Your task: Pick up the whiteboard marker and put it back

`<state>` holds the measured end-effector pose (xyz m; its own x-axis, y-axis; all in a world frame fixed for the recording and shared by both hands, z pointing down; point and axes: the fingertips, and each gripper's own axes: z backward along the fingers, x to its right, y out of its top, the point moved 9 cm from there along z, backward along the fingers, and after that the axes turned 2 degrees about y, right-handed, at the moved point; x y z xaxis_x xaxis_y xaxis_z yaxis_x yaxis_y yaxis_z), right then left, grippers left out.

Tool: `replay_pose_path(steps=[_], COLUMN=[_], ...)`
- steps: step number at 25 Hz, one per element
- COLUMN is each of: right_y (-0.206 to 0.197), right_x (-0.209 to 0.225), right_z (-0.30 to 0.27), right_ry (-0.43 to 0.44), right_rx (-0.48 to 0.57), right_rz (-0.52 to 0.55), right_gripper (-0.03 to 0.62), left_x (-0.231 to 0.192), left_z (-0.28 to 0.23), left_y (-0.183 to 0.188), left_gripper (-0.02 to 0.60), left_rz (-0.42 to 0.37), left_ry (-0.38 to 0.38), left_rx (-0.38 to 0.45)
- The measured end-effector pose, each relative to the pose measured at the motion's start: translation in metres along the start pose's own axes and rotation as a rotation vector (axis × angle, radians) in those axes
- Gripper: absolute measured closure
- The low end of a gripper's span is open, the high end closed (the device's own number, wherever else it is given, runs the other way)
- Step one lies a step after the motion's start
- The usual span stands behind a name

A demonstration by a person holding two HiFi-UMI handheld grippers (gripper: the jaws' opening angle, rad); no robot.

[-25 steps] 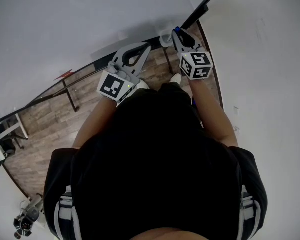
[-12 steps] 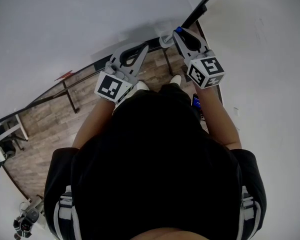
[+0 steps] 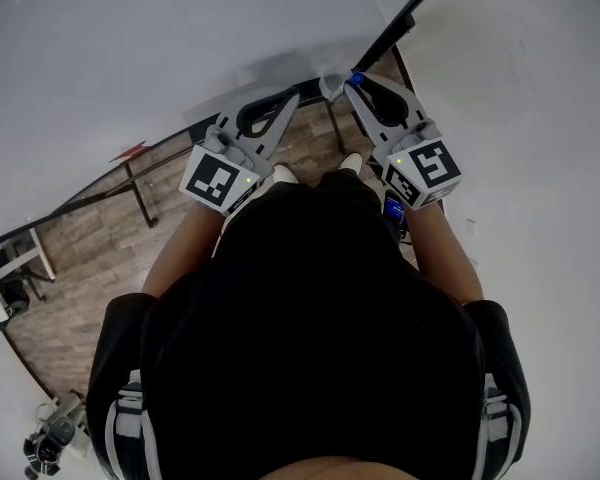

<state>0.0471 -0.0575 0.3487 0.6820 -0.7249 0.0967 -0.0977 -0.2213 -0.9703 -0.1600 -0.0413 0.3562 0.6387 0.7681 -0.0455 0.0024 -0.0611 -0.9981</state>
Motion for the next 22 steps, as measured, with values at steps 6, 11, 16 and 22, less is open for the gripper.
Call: replay_pose_path(steps=[6,11,16,22], right_y=[0.002,-0.004,-0.006,-0.006], right_x=[-0.016,-0.029,-0.031,-0.031], right_z=[0.004,0.007,0.005,0.003], right_ry=[0.049,0.083,0.082,0.079], right_rx=[0.005,-0.002,0.002,0.011], right_rz=[0.026,0.065,0.061,0.052], right_gripper=[0.531,0.530,0.531,0.531], left_x=[0.001,0.003,0.004,0.004], left_z=[0.000,0.001,0.003,0.005], left_y=[0.005,0.000,-0.003,-0.004], left_gripper=[0.578,0.578,0.578,0.578], left_rz=[-0.015,-0.017,-0.013,-0.014], left_ry=[-0.014,-0.031,-0.034,-0.035], left_rx=[0.003,0.001,-0.001,-0.002])
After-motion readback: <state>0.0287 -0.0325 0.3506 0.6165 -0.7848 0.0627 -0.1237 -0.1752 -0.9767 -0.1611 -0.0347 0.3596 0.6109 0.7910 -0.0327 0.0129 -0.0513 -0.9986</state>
